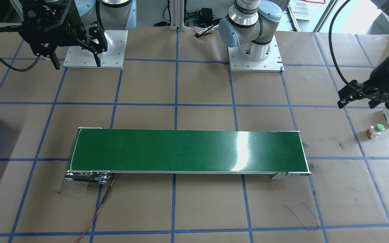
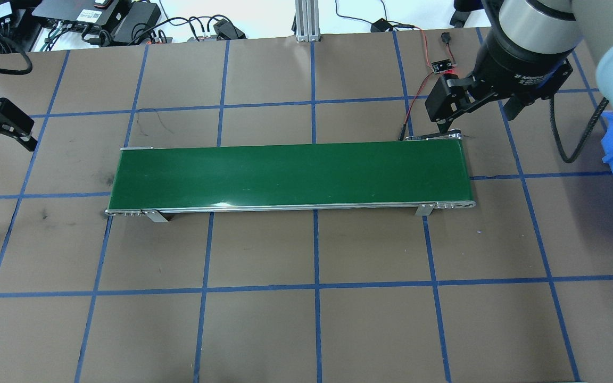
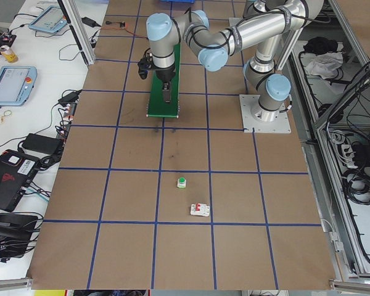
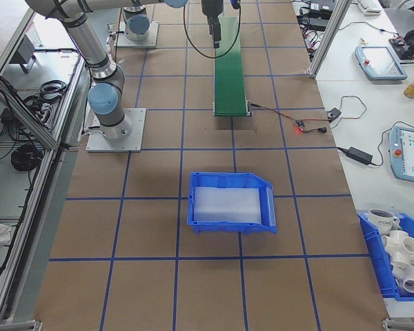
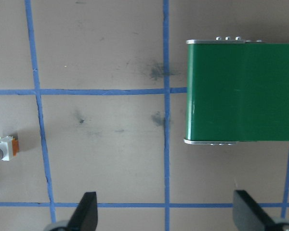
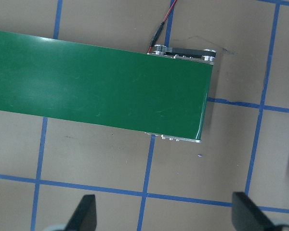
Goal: Move button from left to right
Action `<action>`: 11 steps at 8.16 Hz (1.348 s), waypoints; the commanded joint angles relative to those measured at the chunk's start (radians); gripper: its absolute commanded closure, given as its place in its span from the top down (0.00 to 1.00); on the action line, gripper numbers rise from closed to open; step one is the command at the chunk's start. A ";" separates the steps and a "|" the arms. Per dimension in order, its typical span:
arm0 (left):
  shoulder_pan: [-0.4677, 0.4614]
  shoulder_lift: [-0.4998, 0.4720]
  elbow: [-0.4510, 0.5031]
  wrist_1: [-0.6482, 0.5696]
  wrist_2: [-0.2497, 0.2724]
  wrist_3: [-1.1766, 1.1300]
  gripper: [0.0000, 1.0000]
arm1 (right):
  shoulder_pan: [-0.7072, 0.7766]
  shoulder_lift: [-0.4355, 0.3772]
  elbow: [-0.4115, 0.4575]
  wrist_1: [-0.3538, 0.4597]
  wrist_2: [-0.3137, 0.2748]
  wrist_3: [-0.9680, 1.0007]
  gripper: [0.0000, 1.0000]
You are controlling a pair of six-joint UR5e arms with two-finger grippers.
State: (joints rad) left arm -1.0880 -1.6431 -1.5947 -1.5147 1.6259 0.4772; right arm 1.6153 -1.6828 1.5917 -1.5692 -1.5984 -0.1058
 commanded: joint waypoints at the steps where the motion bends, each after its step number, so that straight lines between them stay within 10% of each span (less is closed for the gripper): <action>1: 0.107 -0.043 0.007 0.066 0.029 0.110 1.00 | 0.000 0.000 0.001 0.000 0.003 0.002 0.99; 4: 0.353 -0.197 -0.001 0.117 0.051 0.256 1.00 | 0.002 0.000 0.001 -0.002 0.006 0.000 0.99; 6: 0.355 -0.324 -0.004 0.389 0.051 0.329 1.00 | 0.002 0.000 0.001 -0.002 0.005 0.000 0.99; 11: 0.359 -0.422 -0.004 0.427 0.055 0.443 1.00 | 0.000 -0.002 0.001 0.000 0.000 -0.002 0.99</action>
State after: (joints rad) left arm -0.7294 -2.0485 -1.5991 -1.0951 1.6773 0.8764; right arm 1.6159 -1.6838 1.5923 -1.5694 -1.5963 -0.1060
